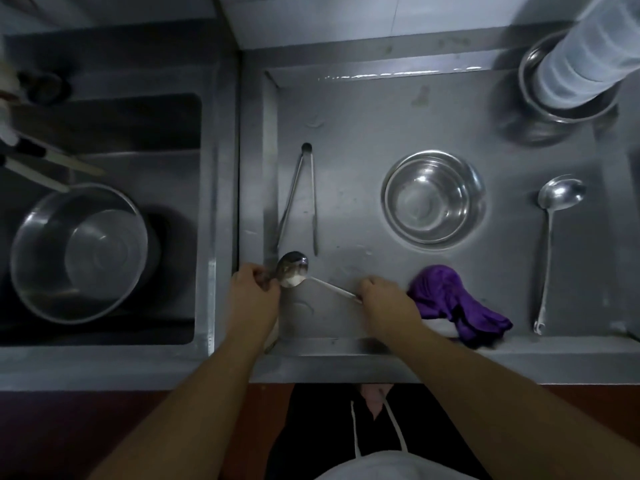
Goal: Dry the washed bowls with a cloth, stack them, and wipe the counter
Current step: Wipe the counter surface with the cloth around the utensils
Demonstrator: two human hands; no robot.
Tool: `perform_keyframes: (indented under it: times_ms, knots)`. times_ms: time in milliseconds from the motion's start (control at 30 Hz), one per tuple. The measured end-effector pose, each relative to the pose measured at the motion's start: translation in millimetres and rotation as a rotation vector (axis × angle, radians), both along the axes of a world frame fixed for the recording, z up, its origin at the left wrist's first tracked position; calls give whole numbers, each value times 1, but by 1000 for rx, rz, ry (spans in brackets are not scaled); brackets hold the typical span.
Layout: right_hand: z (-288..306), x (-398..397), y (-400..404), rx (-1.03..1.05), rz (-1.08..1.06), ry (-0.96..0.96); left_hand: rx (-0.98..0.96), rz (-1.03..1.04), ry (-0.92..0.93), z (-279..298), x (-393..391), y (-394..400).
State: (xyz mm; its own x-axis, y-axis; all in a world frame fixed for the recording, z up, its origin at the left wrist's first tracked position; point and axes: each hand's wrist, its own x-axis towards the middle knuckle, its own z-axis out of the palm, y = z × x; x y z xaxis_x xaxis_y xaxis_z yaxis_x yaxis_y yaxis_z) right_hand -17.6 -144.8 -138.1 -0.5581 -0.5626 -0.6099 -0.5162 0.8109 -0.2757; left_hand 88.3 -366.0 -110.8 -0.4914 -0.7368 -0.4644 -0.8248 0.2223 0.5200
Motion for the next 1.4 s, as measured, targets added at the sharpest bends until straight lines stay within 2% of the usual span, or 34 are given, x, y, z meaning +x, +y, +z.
perform_keyframes:
  times_ms: [133, 200, 467, 733, 900, 1100, 1200, 1400]
  knots:
    - [-3, -3, -5, 4, 44, -48, 35, 20, 6, -1, 4, -6]
    - [-2, -5, -6, -44, -4, -122, 70, 31, -1, 1, 6, -8]
    - [4, 3, 5, -265, -577, -576, 107, 16, -54, 5, 14, -6]
    - [20, -3, 48, -458, -916, -783, 49, -31, -69, 19, 5, 15]
    - [29, -29, 103, -558, -1156, -766, 41, -156, -74, 27, -25, 48]
    - [27, -66, 183, -656, -1446, -573, -69, -423, -146, 28, -70, 104]
    - [15, -85, 222, -639, -1585, -452, -97, -545, -196, 27, -89, 133]
    - [-13, -113, 283, -596, -1690, -406, -132, -700, -233, 19, -117, 181]
